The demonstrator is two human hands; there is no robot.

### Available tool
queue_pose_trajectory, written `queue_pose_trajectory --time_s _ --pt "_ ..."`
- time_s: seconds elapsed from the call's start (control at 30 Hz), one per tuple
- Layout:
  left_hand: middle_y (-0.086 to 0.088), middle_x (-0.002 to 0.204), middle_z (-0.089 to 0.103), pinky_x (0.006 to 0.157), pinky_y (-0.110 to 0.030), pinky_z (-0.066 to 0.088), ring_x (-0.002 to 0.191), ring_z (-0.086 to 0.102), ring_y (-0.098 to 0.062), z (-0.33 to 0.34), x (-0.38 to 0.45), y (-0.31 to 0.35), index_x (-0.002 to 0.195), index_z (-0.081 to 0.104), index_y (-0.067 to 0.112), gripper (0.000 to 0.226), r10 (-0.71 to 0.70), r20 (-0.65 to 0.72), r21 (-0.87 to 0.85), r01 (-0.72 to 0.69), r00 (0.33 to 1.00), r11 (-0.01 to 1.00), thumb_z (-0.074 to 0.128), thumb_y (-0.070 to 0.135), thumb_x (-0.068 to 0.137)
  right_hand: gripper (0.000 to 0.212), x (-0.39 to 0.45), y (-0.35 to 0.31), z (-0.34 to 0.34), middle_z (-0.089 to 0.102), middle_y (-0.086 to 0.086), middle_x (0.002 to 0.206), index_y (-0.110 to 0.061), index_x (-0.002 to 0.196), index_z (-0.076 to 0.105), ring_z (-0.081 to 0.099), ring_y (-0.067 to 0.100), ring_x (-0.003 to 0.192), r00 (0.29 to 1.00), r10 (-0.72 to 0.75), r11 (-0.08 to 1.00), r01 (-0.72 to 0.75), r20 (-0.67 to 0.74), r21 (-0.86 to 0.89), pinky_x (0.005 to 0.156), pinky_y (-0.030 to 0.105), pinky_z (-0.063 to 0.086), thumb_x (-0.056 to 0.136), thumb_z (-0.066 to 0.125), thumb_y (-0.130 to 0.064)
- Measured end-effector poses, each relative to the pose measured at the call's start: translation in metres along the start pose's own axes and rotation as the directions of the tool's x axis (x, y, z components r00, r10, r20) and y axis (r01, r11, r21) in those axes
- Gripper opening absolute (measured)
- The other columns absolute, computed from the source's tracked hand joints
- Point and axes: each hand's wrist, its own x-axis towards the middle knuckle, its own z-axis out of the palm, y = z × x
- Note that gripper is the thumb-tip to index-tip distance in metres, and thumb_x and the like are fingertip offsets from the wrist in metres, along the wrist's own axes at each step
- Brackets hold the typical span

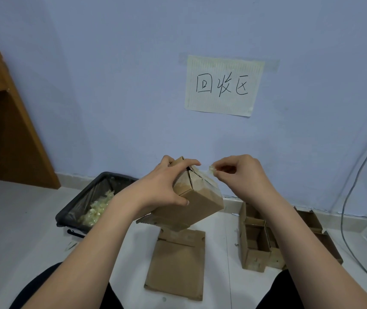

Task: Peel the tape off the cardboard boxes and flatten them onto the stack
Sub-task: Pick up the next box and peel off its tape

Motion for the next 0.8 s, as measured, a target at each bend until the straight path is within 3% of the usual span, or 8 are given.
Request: queue_pose_trajectory --time_s 0.1,0.17,0.23,0.37,0.47,0.57,0.67,0.8 --pt "0.007 0.127 0.032 0.096 -0.036 0.052 0.114 0.051 -0.014 0.0005 -0.0001 -0.0002 0.136 0.025 0.071 0.093 0.007 0.004 -0.003 -0.007 1.000 1.000 0.083 0.037 0.072 0.039 -0.0034 -0.0033 0.0048 0.072 -0.009 0.077 -0.034 0.114 0.073 0.066 0.004 0.074 0.999 -0.030 0.998 0.028 0.033 0.051 0.073 0.011 0.049 0.086 0.063 -0.009" --pt "0.007 0.126 0.032 0.096 -0.038 0.053 0.111 0.052 -0.013 0.0006 0.0003 -0.0002 0.135 0.025 0.072 0.093 0.005 0.006 -0.010 -0.005 1.000 1.000 0.083 0.037 0.072 0.038 -0.0030 -0.0052 0.0068 0.073 -0.007 0.074 -0.033 0.110 0.075 0.066 0.008 0.071 0.999 -0.034 0.999 0.032 0.033 0.043 0.067 0.010 0.049 0.087 0.059 -0.007" --pt "0.007 0.126 0.033 0.095 -0.038 0.054 0.111 0.052 -0.013 0.0008 0.0009 0.0001 0.135 0.025 0.072 0.093 0.009 0.009 -0.015 -0.008 1.000 1.000 0.083 0.037 0.072 0.034 -0.0023 -0.0072 0.0073 0.074 -0.006 0.076 -0.028 0.097 0.079 0.068 0.009 0.075 1.000 -0.016 0.999 0.016 0.020 0.030 0.071 0.017 0.053 0.088 0.055 -0.006" --pt "0.006 0.126 0.034 0.095 -0.036 0.053 0.112 0.051 -0.014 0.0023 0.0009 -0.0003 0.135 0.025 0.071 0.092 0.016 0.020 -0.005 -0.016 1.000 1.000 0.082 0.036 0.072 0.028 -0.0014 -0.0088 0.0089 0.073 -0.014 0.101 -0.029 0.094 0.078 0.065 0.000 0.100 0.998 0.017 0.997 -0.022 0.061 0.077 0.088 0.016 0.048 0.089 0.055 -0.013" --pt "0.007 0.125 0.034 0.093 -0.035 0.053 0.109 0.052 -0.013 0.0026 0.0010 -0.0009 0.135 0.024 0.071 0.092 0.018 0.028 0.010 -0.018 0.999 1.000 0.082 0.037 0.072 0.025 0.0009 -0.0057 0.0094 0.060 -0.019 0.116 -0.031 0.094 0.080 0.062 -0.002 0.103 0.997 -0.024 0.998 0.020 0.078 0.057 0.090 0.017 0.045 0.092 0.060 -0.017" --pt "0.008 0.125 0.034 0.092 -0.034 0.053 0.111 0.051 -0.014 0.0024 0.0012 -0.0007 0.135 0.025 0.072 0.092 0.020 0.029 0.009 -0.020 0.999 1.000 0.082 0.037 0.072 0.015 -0.0006 -0.0041 0.0076 0.065 -0.019 0.104 -0.027 0.089 0.078 0.064 -0.008 0.090 0.996 -0.033 0.998 0.027 0.088 0.062 0.081 0.013 0.044 0.089 0.071 -0.014" --pt "0.008 0.125 0.034 0.095 -0.038 0.052 0.115 0.049 -0.016 0.0030 0.0010 -0.0016 0.135 0.025 0.071 0.092 0.018 0.034 0.019 -0.019 0.999 1.000 0.082 0.037 0.071 0.013 -0.0022 -0.0034 0.0072 0.072 -0.007 0.078 -0.021 0.079 0.070 0.067 0.000 0.073 0.996 0.002 0.997 -0.009 0.090 0.078 0.065 0.017 0.044 0.083 0.075 -0.010" --pt "0.009 0.125 0.034 0.095 -0.035 0.052 0.112 0.051 -0.014 0.0040 0.0022 -0.0010 0.136 0.024 0.071 0.092 0.027 0.042 0.020 -0.027 0.999 0.999 0.082 0.039 0.072 0.008 -0.0016 -0.0038 0.0102 0.066 -0.013 0.072 -0.027 0.082 0.073 0.056 0.001 0.066 0.998 -0.048 0.998 0.046 0.051 0.041 0.058 0.010 0.040 0.083 0.077 -0.020"
